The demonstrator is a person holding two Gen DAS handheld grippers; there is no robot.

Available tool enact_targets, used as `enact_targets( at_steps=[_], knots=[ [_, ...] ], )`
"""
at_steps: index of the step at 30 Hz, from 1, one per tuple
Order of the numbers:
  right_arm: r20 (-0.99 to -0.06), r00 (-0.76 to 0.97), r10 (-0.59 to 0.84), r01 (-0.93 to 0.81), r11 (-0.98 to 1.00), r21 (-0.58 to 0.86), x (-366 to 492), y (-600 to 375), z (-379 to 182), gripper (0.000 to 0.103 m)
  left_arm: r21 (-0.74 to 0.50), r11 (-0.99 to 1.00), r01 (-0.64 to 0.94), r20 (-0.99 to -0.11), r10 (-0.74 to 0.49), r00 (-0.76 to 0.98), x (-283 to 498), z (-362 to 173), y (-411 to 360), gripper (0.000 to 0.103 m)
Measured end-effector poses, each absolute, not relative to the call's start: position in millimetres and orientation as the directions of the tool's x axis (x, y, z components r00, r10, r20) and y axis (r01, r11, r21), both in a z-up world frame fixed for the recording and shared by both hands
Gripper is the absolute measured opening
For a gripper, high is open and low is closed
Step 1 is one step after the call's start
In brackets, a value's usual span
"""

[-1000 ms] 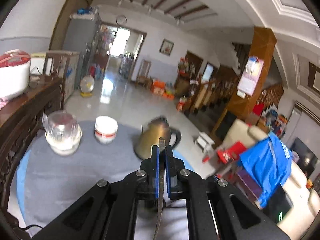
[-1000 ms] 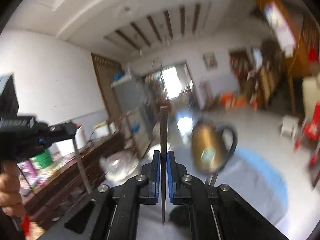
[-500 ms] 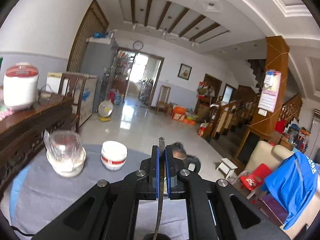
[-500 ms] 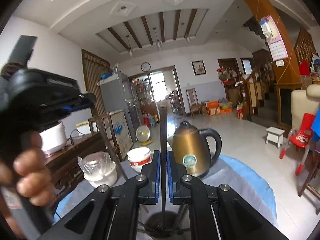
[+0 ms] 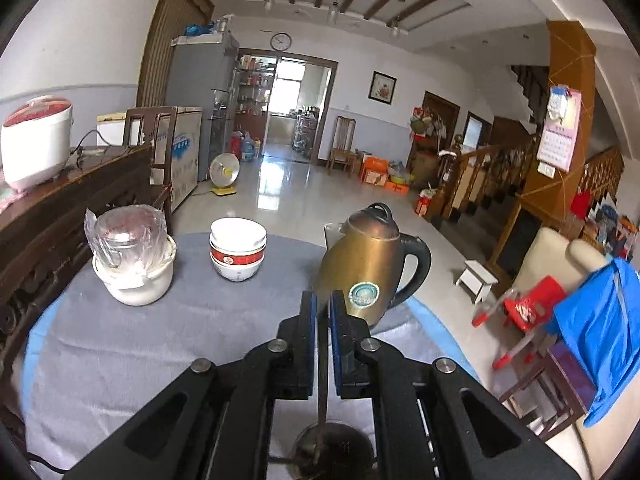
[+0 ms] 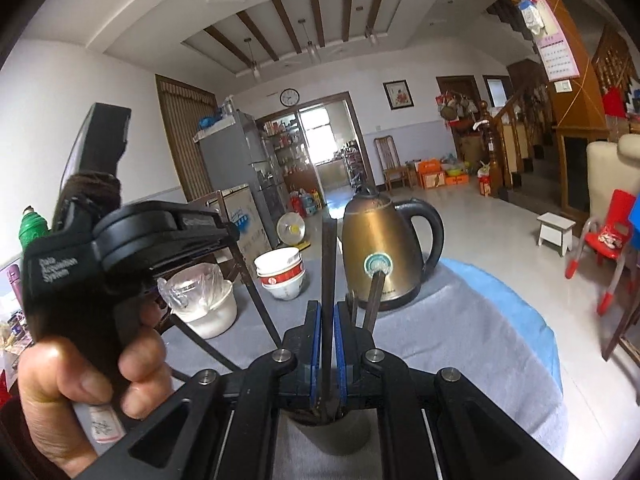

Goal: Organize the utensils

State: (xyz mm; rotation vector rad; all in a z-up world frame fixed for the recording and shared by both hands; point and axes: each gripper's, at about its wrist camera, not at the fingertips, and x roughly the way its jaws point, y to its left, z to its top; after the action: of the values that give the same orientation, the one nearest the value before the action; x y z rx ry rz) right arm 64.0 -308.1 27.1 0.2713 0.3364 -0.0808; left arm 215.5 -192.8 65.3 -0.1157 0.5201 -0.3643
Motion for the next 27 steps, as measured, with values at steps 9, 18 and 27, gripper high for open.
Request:
enact_targets(
  at_steps=[9,18,27],
  knots=[
    [-0.362,0.932,0.004,0.124,0.936,0.33,47,-315,33,0.01,-0.035,0.938,0.345,-0.463,-0.321,0.826,172,91,-157,0.065],
    [-0.343,0.939,0.015,0.12,0.922,0.367,27,-304,43,0.025,0.161,0.943,0.291,-0.452,-0.192,0.871,120,94,-120,0.08],
    [-0.291,0.956,-0.045,0.14,0.939,0.314,-6,-286,52,0.068,0.212,0.942,0.261,-0.443,-0.145,0.885,91,83,-100,0.087]
  ],
)
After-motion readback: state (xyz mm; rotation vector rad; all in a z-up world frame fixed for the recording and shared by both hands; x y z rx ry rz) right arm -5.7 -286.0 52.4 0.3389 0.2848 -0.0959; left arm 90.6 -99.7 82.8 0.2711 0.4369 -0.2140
